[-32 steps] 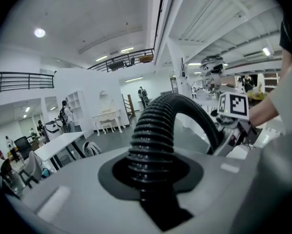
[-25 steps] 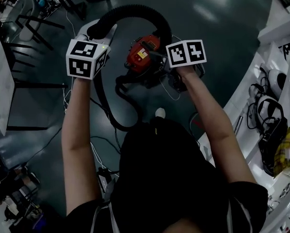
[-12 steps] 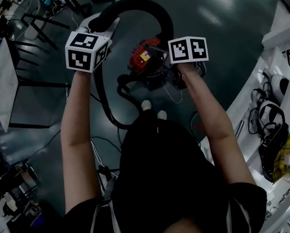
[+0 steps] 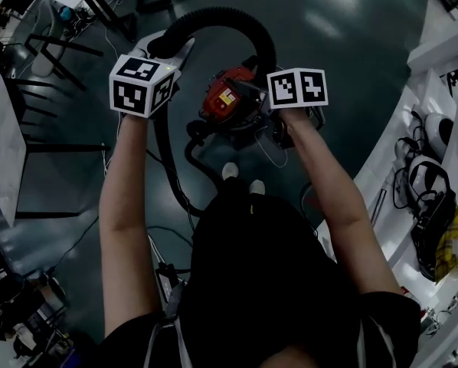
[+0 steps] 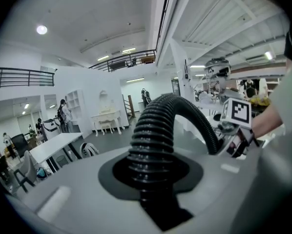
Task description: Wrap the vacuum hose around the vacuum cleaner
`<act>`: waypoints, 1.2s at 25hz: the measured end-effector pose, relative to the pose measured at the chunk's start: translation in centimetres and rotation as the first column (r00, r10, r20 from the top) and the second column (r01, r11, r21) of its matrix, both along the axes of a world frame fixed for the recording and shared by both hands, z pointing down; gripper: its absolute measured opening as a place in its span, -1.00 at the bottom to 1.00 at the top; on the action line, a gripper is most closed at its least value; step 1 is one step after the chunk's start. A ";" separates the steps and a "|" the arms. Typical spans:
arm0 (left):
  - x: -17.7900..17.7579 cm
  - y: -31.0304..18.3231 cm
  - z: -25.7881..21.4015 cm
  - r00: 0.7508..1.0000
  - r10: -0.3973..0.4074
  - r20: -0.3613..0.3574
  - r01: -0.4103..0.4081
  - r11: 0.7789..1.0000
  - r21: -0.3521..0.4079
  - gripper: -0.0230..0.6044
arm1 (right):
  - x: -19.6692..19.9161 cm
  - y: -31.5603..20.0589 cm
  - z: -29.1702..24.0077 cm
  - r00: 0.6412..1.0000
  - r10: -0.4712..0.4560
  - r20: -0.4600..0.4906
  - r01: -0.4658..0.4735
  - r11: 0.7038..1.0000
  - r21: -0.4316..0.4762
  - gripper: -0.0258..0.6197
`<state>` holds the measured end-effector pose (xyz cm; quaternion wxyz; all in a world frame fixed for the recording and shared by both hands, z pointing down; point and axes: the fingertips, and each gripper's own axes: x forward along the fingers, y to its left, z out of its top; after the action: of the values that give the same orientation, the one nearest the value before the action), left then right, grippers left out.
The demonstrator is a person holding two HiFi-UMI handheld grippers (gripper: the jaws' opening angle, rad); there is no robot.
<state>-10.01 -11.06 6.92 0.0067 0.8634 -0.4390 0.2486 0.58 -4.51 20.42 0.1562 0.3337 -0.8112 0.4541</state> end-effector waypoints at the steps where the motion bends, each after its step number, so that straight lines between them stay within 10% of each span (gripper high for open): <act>1: 0.1 -0.3 0.3 1.000 0.007 0.003 -0.007 1.000 -0.002 -0.56 | 0.1 -0.2 0.3 1.000 0.009 -0.004 -0.009 1.000 -0.005 -0.41; 14: 1.3 -5.2 4.7 0.989 0.145 0.001 -0.145 0.987 -0.067 -0.56 | 0.3 -2.9 4.3 0.986 0.167 -0.006 -0.167 0.982 -0.091 -0.41; 30: 0.8 -9.4 16.3 0.958 0.274 -0.083 -0.286 0.923 -0.256 -0.42 | 3.5 -5.5 10.3 0.921 0.383 -0.068 -0.388 0.891 -0.235 -0.39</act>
<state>-9.26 -20.44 23.20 0.0964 0.9140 -0.2735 0.2837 4.08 -10.03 30.71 0.1109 0.4706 -0.6652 0.5690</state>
